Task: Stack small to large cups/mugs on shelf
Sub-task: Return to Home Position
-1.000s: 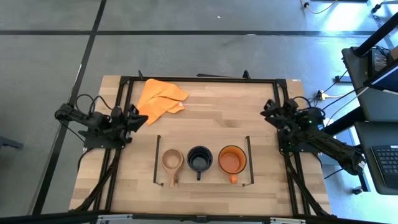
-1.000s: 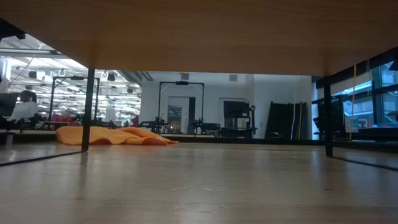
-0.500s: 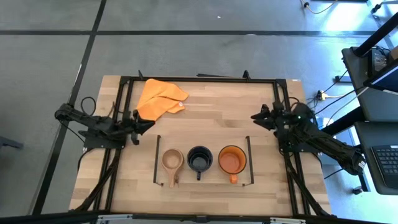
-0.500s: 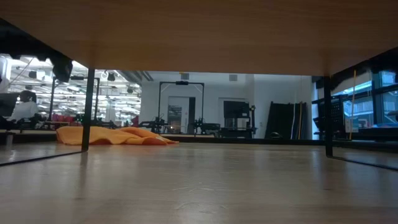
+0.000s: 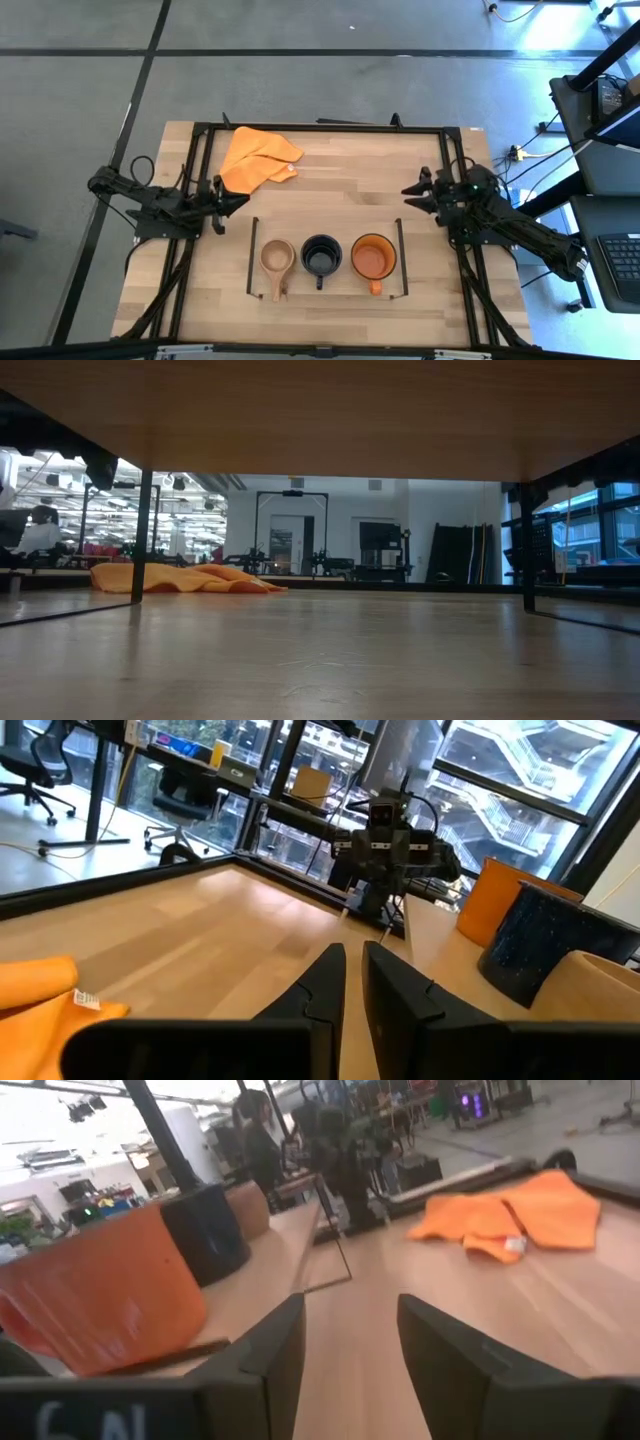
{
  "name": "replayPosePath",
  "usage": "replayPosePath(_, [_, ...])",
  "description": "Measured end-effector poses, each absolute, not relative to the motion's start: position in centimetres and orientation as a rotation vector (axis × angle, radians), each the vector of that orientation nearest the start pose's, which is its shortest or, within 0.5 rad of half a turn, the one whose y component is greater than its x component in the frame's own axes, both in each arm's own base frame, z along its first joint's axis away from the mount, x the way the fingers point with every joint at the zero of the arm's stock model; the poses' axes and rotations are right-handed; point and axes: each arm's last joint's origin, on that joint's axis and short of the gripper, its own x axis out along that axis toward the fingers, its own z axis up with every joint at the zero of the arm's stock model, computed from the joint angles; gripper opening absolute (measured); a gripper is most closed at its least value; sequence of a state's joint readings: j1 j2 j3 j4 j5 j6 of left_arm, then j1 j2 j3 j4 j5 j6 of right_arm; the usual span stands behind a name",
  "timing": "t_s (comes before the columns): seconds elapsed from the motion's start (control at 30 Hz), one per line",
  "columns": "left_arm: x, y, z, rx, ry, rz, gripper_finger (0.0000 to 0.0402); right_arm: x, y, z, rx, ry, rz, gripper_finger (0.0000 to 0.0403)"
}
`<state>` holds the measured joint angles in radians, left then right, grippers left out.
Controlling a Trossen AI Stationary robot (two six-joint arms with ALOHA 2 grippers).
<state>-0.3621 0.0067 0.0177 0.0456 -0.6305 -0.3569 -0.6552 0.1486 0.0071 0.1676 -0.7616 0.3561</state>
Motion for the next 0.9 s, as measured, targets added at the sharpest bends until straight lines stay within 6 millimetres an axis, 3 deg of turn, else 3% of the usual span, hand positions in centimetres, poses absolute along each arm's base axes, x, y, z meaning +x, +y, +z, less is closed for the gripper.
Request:
replayPosePath(0.37, [9.19,-1.85,17.32,-0.380,-0.084,0.181,0.0032,9.03,-4.44,16.21,0.478,0.066,0.087,0.0161])
replayPosePath(0.9, [9.19,-1.84,17.32,-0.380,-0.085,0.184,0.0032,9.03,-4.44,16.22,0.475,0.065,0.086,0.0161])
